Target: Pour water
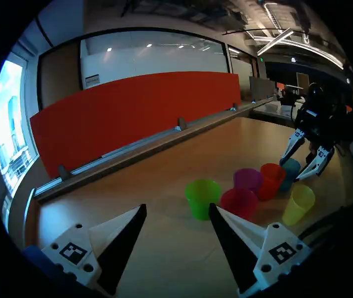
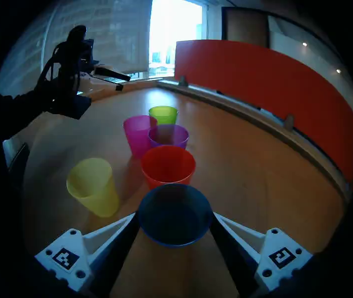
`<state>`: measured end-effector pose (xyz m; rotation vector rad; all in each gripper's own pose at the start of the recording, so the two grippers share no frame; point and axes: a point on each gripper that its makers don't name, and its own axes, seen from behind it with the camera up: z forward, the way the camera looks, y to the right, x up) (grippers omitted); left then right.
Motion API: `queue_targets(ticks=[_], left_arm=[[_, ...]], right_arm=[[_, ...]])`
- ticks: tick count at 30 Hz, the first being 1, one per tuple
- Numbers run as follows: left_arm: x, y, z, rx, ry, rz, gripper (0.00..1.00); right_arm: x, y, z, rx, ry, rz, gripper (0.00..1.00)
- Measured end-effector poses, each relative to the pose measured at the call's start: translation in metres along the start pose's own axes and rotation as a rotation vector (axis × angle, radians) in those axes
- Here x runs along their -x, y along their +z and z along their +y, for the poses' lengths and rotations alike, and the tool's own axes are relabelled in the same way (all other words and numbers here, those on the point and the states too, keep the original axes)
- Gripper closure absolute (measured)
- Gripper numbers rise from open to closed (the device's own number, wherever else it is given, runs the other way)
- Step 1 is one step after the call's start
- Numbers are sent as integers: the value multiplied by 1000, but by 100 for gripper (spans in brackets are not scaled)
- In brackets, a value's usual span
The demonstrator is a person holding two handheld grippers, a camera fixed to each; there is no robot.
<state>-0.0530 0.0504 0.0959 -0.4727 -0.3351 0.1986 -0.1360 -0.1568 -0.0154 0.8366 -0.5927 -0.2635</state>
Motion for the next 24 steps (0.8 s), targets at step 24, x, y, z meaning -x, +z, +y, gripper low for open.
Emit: queue_targets(ticks=[24], left_arm=[[3,2,3,4,21,-14,7]], right_arm=[[-8,-3,4,39,51,75,9]])
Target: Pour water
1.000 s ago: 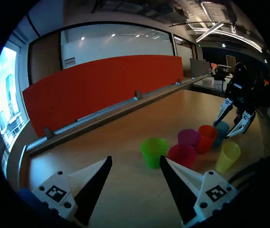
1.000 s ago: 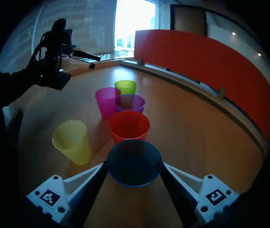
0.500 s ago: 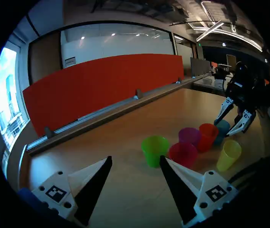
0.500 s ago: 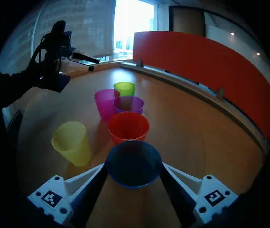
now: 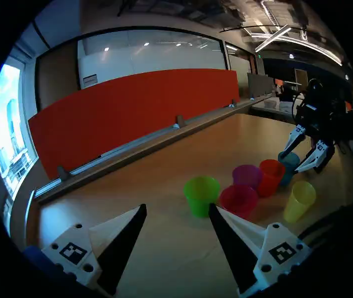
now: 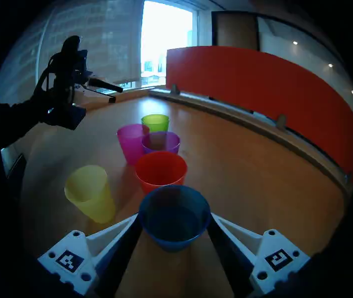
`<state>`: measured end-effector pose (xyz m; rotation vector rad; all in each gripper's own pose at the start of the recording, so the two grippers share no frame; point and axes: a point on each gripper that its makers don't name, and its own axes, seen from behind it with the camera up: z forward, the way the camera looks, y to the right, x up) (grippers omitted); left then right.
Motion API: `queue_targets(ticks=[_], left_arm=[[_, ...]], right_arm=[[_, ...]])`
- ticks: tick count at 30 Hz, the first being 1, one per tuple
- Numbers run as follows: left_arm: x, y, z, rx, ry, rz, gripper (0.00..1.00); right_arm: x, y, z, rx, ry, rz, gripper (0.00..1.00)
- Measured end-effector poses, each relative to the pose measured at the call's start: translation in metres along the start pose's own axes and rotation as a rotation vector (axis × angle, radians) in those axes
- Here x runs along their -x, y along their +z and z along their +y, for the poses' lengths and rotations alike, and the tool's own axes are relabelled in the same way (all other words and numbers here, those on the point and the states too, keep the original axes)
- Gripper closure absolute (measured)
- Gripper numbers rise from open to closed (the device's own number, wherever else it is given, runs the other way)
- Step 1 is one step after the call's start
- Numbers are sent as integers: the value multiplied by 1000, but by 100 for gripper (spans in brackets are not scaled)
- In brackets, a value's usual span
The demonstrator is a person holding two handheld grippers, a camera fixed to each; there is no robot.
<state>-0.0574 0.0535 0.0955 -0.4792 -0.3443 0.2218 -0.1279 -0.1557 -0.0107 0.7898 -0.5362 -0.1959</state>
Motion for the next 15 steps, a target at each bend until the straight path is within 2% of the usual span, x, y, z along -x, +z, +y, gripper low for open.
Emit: queue_targets(ticks=[8,15], left_arm=[[-2,2,1,3,-2,2,7],[0,7,3,21,-13,-8,7]], right_arm=[[-19,-7,0,17,12,87,9],[-46,-12,2,58,23,200,9]])
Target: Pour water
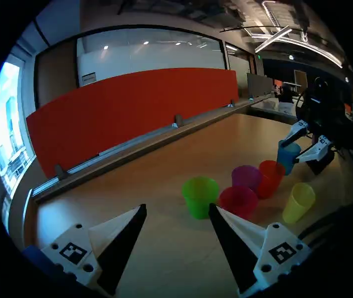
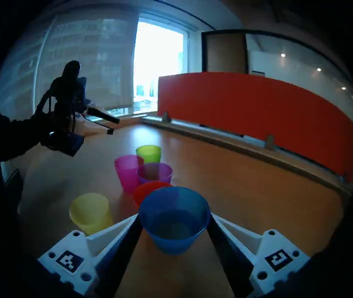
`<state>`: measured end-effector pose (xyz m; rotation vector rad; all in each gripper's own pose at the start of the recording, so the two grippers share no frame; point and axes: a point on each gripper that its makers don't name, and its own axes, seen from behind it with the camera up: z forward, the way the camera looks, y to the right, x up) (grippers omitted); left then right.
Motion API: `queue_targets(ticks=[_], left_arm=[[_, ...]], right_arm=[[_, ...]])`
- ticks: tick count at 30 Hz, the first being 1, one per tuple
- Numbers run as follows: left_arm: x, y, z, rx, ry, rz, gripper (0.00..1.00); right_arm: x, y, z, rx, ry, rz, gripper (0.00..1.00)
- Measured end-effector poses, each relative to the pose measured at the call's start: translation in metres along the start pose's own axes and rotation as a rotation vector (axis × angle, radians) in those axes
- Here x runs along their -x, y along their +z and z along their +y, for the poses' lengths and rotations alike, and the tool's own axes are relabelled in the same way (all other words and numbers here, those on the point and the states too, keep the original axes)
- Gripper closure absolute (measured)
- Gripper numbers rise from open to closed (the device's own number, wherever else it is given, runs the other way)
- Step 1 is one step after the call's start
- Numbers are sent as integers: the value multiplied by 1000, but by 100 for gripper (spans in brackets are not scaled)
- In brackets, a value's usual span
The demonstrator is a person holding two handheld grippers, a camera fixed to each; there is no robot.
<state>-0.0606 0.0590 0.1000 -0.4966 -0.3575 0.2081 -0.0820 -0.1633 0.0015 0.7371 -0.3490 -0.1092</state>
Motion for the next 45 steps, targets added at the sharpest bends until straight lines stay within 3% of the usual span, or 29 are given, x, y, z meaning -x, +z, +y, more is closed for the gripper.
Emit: queue_targets(ticks=[8,20,32,45], left_arm=[[1,6,5,27,6,-17,7],[-5,21,11,71,13,-23,7],[-7,40,23,164,30,-68,7],[4,62,26,197,65,-120,7]], right_arm=[[-32,-3,-1,34,-6,144,9],[-54,-9,3,61,1,233,9],[-54,-11,-1,55,-20,232,9],[-46,-13,7,61,-24,206,9]])
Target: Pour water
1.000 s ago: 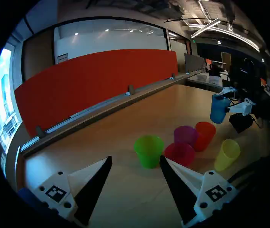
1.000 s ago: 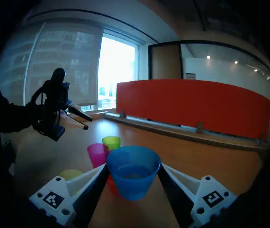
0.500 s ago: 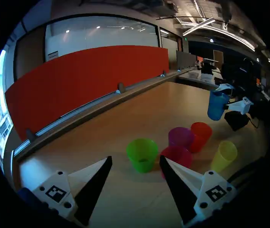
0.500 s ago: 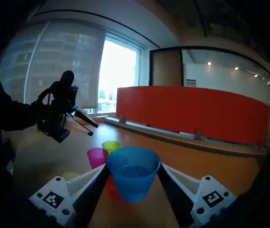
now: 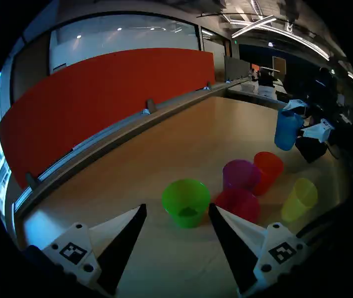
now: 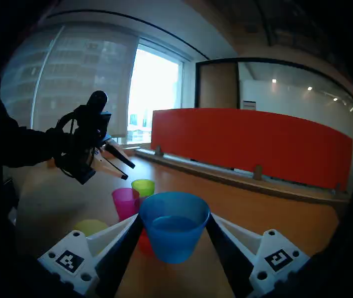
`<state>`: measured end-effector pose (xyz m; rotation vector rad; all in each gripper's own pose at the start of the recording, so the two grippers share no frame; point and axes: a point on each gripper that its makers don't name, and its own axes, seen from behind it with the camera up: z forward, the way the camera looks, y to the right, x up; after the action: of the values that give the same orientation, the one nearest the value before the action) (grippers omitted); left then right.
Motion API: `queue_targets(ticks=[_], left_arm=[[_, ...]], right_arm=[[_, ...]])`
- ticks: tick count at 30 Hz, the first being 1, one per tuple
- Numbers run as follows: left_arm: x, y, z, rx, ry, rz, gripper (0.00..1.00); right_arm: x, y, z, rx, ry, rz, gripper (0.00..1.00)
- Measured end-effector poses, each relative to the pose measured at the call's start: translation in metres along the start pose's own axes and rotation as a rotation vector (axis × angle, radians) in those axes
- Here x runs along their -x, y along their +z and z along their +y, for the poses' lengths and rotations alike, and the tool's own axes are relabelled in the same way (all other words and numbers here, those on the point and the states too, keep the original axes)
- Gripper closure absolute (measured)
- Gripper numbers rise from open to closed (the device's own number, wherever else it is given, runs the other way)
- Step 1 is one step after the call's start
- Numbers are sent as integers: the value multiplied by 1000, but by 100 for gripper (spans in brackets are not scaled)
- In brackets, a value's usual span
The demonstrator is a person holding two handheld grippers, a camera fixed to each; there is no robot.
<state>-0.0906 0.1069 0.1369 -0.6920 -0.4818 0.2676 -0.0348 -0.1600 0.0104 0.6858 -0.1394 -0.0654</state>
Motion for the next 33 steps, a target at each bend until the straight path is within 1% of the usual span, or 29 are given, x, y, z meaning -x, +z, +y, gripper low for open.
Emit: queue_targets(ticks=[5,14,20,26,29,33], left_arm=[[8,9,1,11,13,-30,7],[9,18,9,31,23,-37,7],[7,22,10,38,20,-39,7],[4,27,11,42,27,-39,7],[2,28,9,36,29,-38,7],[2,29,11,45,34,-43,7]], right_arm=[[4,0,2,0,-4,-7,9],[6,3,3,-5,-4,-12,9],[7,3,3,-6,-4,-14,9],[6,3,4,-6,-6,-16,9],[7,2,5,-3,-7,-17,9],[9,1,6,-1,-8,-21,9]])
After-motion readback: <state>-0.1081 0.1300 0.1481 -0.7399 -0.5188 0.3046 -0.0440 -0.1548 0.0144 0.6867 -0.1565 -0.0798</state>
